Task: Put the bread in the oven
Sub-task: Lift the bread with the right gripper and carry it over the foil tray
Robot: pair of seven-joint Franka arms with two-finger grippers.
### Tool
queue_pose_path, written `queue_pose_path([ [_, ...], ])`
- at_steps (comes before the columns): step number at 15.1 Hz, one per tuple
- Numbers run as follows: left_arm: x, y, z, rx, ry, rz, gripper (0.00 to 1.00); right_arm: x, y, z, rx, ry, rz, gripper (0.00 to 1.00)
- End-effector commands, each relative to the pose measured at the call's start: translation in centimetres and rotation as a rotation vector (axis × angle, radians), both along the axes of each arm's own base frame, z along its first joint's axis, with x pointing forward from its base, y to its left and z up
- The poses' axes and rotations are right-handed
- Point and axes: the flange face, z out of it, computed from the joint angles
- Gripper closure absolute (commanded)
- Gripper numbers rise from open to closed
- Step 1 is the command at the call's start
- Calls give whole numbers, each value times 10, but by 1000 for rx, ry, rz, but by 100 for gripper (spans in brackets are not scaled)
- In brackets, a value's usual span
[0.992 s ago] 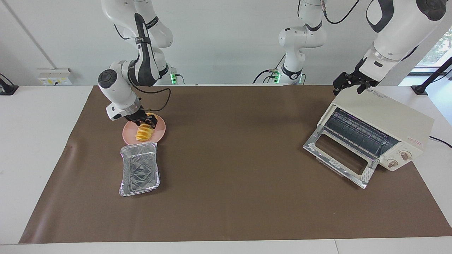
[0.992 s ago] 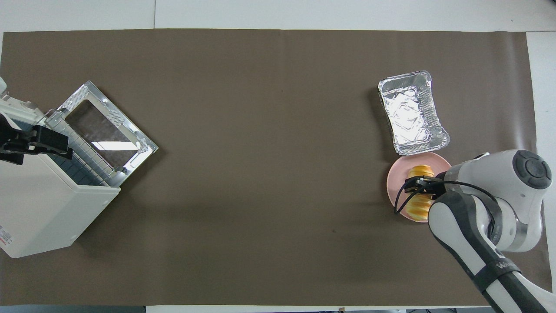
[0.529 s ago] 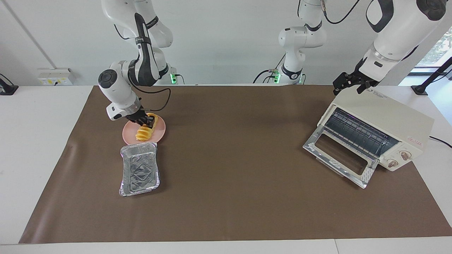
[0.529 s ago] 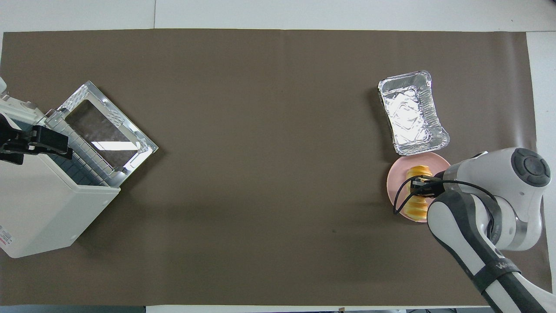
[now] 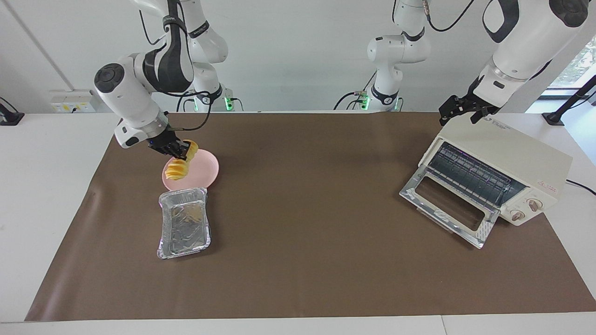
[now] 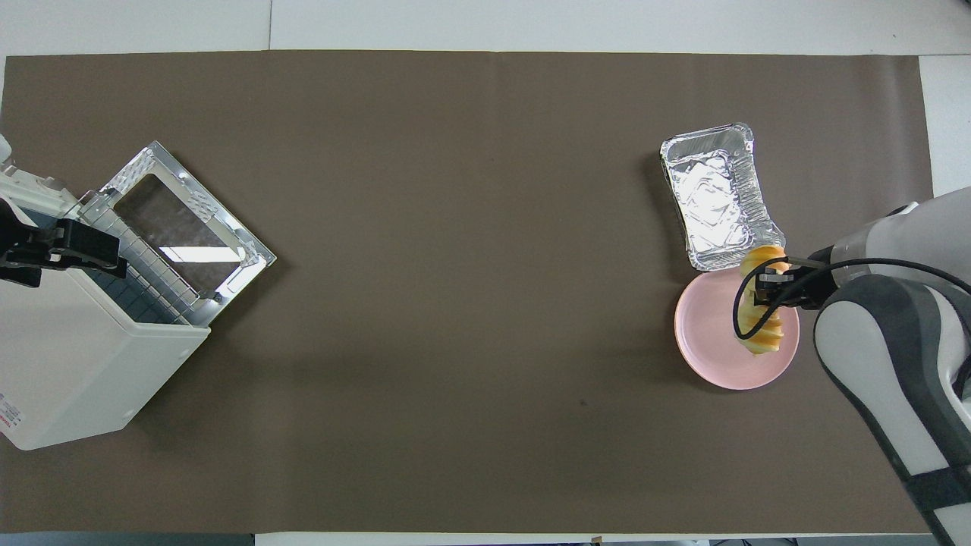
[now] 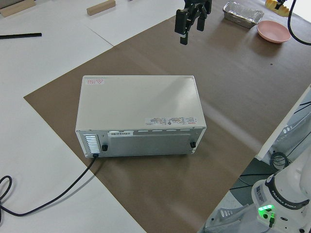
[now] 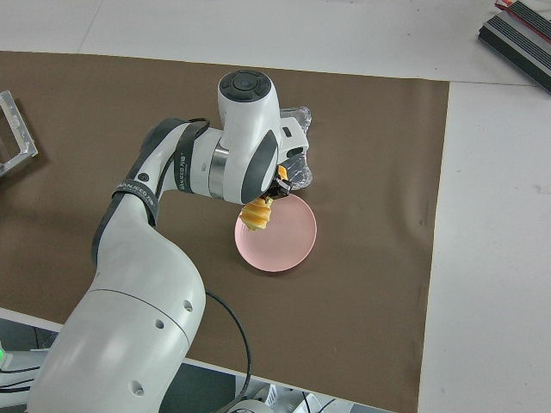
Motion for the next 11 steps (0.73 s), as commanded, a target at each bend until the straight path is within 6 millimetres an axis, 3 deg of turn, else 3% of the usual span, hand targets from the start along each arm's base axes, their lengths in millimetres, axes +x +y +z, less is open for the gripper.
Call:
queue_pose_path([
  [1, -5, 3, 4, 1, -10, -4, 0, 57, -12, 11, 16, -42, 67, 91],
  [4, -5, 3, 4, 1, -10, -5, 0, 92, -16, 8, -9, -67, 102, 90],
  [6, -5, 3, 4, 1, -10, -5, 0, 117, -8, 3, -38, -109, 137, 90],
  [8, -5, 3, 4, 1, -10, -5, 0, 137, -2, -12, -49, -112, 188, 89],
  [11, -5, 3, 4, 1, -10, -4, 0, 151, 18, -40, -45, -128, 216, 89],
])
